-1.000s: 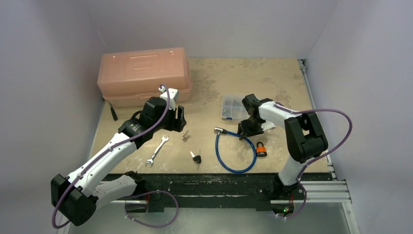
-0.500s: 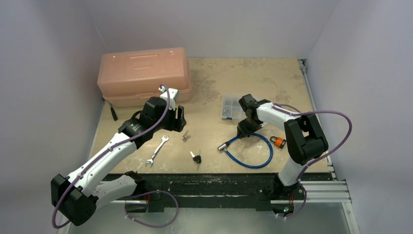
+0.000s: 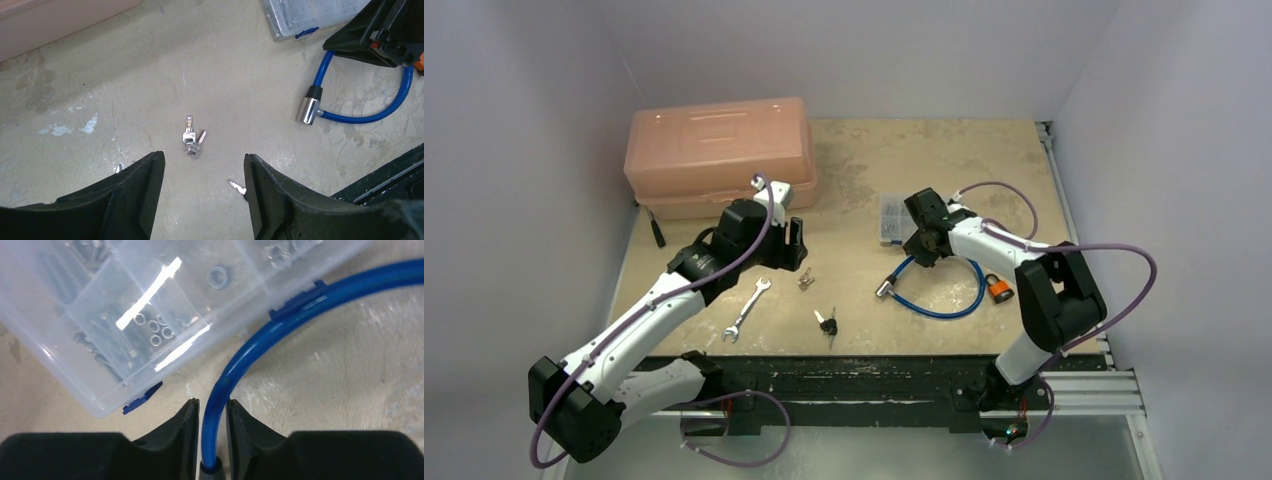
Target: Unlock with the key
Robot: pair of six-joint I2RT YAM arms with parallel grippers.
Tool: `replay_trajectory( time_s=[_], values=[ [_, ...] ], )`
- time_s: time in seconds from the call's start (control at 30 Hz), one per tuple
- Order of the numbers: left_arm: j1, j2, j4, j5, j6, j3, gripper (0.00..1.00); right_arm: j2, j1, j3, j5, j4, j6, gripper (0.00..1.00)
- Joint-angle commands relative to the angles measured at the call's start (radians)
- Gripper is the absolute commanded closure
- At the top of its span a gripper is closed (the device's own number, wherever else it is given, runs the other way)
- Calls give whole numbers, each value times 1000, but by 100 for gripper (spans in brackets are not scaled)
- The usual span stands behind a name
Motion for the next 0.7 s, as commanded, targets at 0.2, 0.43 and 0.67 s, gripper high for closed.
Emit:
replay_trajectory(
  time_s=[0.2, 0.43, 0.67],
  values=[
    [-73, 75, 31, -55, -38, -9, 35, -78, 1, 27, 41, 101, -170, 21],
    [-99, 185, -21, -170, -105, 0, 40, -217, 1, -29, -9, 109, -276, 22],
    [-97, 256, 64, -138, -120, -74, 32, -464, 2, -193, -138, 245, -398, 25]
  ],
)
